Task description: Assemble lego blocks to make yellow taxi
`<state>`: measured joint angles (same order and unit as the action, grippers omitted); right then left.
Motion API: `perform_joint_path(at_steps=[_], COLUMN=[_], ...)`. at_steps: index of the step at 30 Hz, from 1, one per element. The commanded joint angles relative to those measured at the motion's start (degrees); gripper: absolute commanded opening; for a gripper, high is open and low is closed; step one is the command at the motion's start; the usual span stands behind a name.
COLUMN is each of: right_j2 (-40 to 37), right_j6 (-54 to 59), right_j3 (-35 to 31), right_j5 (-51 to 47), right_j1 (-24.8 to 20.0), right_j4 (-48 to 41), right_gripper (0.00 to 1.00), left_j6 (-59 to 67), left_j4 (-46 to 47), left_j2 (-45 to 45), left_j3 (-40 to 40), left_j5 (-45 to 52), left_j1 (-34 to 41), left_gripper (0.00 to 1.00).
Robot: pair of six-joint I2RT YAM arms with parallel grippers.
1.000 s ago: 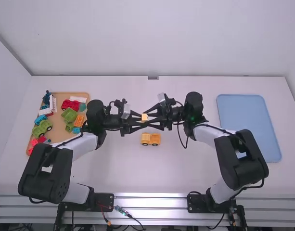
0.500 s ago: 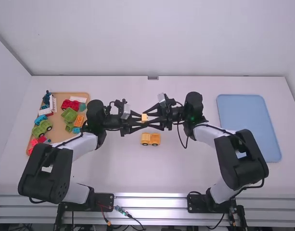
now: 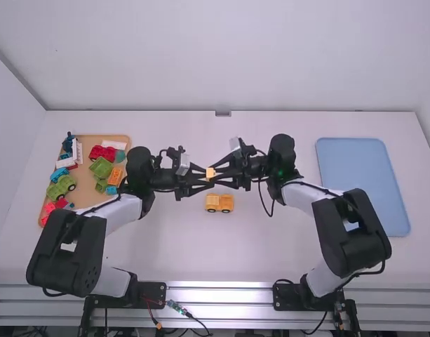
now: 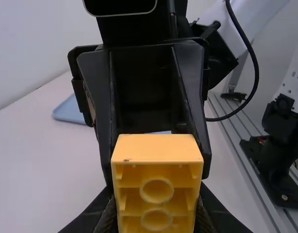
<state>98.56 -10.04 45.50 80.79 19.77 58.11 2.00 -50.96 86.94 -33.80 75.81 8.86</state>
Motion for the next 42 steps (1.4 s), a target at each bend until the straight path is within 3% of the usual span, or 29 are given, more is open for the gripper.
perform_joint_path(at_steps=[1,7,8,11,12,13,14,23,28,35,38,39,40,42], right_j2=[0.63,0.63,0.63,0.63,0.63,0.63,0.63,0.63,0.63,0.52,0.52,0.52,0.52,0.52], right_j6=[-0.42,-0.42,-0.46,-0.42,-0.42,-0.42,-0.44,-0.37,1.27,4.59,9.77,16.20,16.90,26.14], right_j3=[-0.02,-0.02,-0.02,-0.02,-0.02,-0.02,-0.02,0.35,0.63,0.85,3.21,6.25,6.54,10.78], right_j5=[-1.09,-1.09,-1.09,-1.09,-1.09,-1.09,-1.11,-1.16,-1.77,-10.67,-12.24,-16.28,-16.83,-23.30], right_j1=[0.22,0.22,0.22,0.22,0.22,0.22,0.22,0.07,-2.89,-7.13,-7.91,-8.11,-8.11,-7.67], right_j4=[0.13,0.15,0.15,0.15,0.15,0.15,0.15,0.15,-0.83,-8.17,-18.27,-29.94,-31.19,-46.10], right_gripper=[0.32,0.31,0.31,0.31,0.31,0.31,0.31,0.34,0.33,0.31,0.27,0.24,0.24,0.21], left_j6=[1.56,1.54,1.56,1.56,1.56,1.56,1.56,0.88,3.75,2.72,2.61,2.61,2.59,2.59], left_j4=[-0.35,-0.39,-0.35,-0.39,-0.50,-0.50,-0.52,1.60,3.74,3.89,3.74,2.86,2.73,0.85], left_j2=[-0.64,-0.64,-0.64,-0.64,-0.64,-0.64,-0.64,-0.64,-0.64,-0.64,-0.64,-0.64,-0.64,-0.64], left_j3=[0.47,0.47,0.47,0.44,0.44,0.44,0.44,0.60,1.21,1.21,1.19,1.19,1.19,1.19], left_j5=[2.82,2.80,2.80,2.64,2.62,2.62,2.60,-7.23,-7.76,-7.34,-7.39,-7.56,-7.58,-7.56], left_j1=[0.22,0.20,0.20,0.20,0.20,0.20,0.13,-0.11,-3.21,-8.96,-11.10,-12.33,-12.44,-13.64], left_gripper=[0.02,0.02,0.07,0.33,0.56,0.56,0.99,0.99,0.99,0.99,0.99,0.99,0.99,0.97])
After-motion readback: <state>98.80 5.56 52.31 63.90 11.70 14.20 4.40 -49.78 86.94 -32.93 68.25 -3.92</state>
